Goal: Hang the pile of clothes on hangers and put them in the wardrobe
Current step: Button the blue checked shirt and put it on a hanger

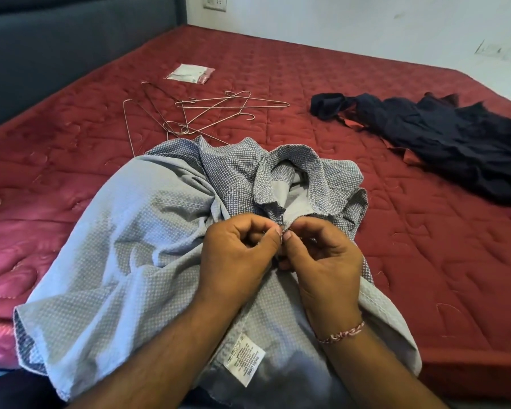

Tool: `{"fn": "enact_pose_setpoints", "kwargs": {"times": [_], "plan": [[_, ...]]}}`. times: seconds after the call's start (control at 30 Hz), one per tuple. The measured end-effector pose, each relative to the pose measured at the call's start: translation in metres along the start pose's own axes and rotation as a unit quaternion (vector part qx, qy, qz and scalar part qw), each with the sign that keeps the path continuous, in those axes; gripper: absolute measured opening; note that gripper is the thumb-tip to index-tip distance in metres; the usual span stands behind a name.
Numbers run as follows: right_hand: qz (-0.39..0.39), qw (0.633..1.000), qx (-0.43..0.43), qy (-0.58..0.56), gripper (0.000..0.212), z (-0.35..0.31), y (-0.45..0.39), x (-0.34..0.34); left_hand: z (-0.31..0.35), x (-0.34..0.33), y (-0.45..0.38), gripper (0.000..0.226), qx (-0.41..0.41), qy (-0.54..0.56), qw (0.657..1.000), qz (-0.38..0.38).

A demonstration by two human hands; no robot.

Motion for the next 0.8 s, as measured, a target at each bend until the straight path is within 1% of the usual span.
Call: {"fn": "enact_pose_setpoints", "kwargs": {"times": [0.07,0.13,0.2,0.33,0.4,0.53,0.67,0.8], "plan": [[-0.006,0.999,0.021,0.033,0.019,0.000,0.000,-0.001,0.002,0.001,0.000,0.013,-0.010,-0.012,1.000,0.005],[-0.008,0.997,0.039,0.062,0.014,-0.001,0.001,-0.001,0.003,-0.001,0.002,0.011,-0.008,-0.004,1.000,-0.009],[-0.007,0.994,0.056,0.094,0.015,-0.001,0.002,-0.001,0.003,-0.004,0.001,0.007,0.001,0.001,1.000,-0.024],[-0.021,0.990,0.062,0.128,0.016,0.001,0.002,-0.003,-0.007,-0.006,-0.004,0.008,0.062,0.042,0.996,-0.052],[-0.025,0.988,0.065,0.135,0.016,-0.001,0.003,-0.004,-0.008,-0.007,-0.004,0.010,0.071,0.046,0.995,-0.061],[-0.022,0.994,0.031,0.101,0.016,0.001,0.004,-0.005,-0.007,-0.008,-0.004,0.012,0.084,0.067,0.991,-0.074],[-0.019,0.997,0.005,0.068,0.016,0.001,0.005,-0.004,-0.011,-0.007,-0.007,0.013,0.116,0.095,0.984,-0.100],[-0.029,0.999,-0.013,0.019,0.018,0.000,0.004,-0.003,-0.012,-0.007,-0.009,0.008,0.131,0.113,0.977,-0.124]]}}
Point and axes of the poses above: each hand's wrist, its own y-axis away from the middle knuckle, its own x-axis out of the back of the hand, z = x × y, the point moved 6 cm from there along -y, towards the middle knuckle, and after that the axes turned 9 degrees about x, right-handed, at the moved point
